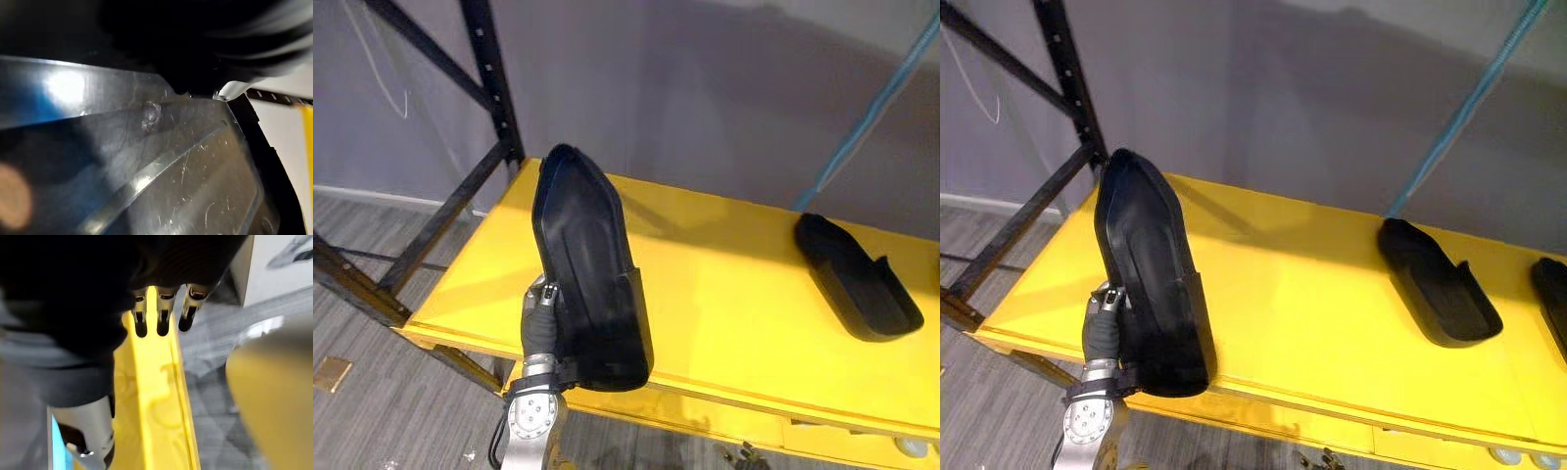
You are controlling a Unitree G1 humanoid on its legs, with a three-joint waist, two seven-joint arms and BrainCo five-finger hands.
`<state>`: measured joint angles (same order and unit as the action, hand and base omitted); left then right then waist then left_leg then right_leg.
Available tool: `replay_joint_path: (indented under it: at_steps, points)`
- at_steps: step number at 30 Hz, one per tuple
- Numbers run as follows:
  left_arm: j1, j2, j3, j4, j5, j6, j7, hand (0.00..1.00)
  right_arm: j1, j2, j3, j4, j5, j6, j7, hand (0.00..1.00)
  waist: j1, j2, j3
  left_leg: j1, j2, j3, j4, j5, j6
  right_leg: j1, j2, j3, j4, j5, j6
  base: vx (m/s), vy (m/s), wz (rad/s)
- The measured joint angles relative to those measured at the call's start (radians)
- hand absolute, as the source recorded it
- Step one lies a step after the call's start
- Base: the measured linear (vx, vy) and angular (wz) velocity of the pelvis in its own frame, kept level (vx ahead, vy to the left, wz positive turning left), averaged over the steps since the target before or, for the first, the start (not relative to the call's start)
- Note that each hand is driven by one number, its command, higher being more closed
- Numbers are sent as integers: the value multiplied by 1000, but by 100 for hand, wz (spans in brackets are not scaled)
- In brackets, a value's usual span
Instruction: Walk over and take plastic housings, then place them on the shelf
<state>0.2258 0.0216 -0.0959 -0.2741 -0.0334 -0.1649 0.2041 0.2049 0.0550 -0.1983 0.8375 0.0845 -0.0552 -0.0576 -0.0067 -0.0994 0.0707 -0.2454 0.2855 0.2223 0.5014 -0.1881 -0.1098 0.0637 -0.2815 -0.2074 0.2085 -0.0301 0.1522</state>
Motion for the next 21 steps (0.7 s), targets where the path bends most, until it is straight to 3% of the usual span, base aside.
replay_joint_path:
  at_steps: [2,3,4,5,6,7,9,11,15,19,20,21]
  points:
    - [-10,6,0,-9,2,0,3,100,-17,1,22,-11,0,0,1,0,12,1,0,15,9,40,13,-20,20,-59,3,55,85,20,-28,-30,303,-36]
    - [-19,5,-7,-15,2,0,3,100,-18,1,20,-29,-4,0,2,0,9,2,1,22,13,58,5,-38,28,-87,13,100,140,-2,-8,-97,226,-24]
    - [-23,3,-10,-15,5,1,2,100,-19,2,17,-37,-8,0,2,0,-1,1,0,25,10,64,1,-43,36,-121,55,175,239,-85,27,-120,161,-13]
    - [-23,2,-10,-15,9,2,1,100,-18,2,12,-37,-10,0,2,0,-7,0,0,30,6,64,-5,-44,38,-132,89,197,283,-130,32,-122,-17,-7]
    - [-21,-5,-10,-14,19,2,0,100,-14,1,0,-35,-12,0,0,0,-8,-4,-1,53,-7,79,-27,-38,36,-149,142,198,329,-213,18,-79,-54,-25]
    - [-19,-19,-14,-9,19,2,0,100,-4,-5,1,-31,-11,0,-1,0,-3,-1,-6,67,-30,101,-50,-32,30,-148,145,188,307,-261,-35,-88,-74,-34]
    - [-36,-24,-33,0,24,1,-4,100,1,-1,5,-10,-8,0,1,0,-19,-8,-31,47,-59,98,-72,-17,8,-123,138,242,194,-312,-42,-42,-97,-10]
    - [-68,-32,-48,56,38,12,-13,100,-14,-8,-19,9,12,0,6,0,-34,10,-23,45,-65,66,-98,16,7,-103,155,244,156,-314,-55,38,-119,15]
    - [-71,-35,-66,85,57,33,-28,100,-6,-17,-57,54,12,0,4,0,-46,-7,-40,131,-69,44,-219,85,-14,-36,179,225,130,-305,-65,119,-127,20]
    - [-72,-20,-46,106,57,33,-32,100,-12,-22,-63,84,12,-1,4,0,-46,-3,-63,185,-69,40,-339,161,-8,-33,204,224,141,-274,-74,102,-90,8]
    - [-81,-19,-29,131,57,33,-32,100,-25,-25,-74,77,16,-3,4,0,-51,34,-46,205,-18,43,-359,180,-17,-112,244,236,295,-251,-79,56,-141,-11]
    - [-96,-23,0,163,58,33,-30,100,-44,-30,-74,70,20,-6,5,0,-58,73,-32,219,34,44,-371,187,-28,-188,296,259,402,-270,-116,-7,-180,-14]
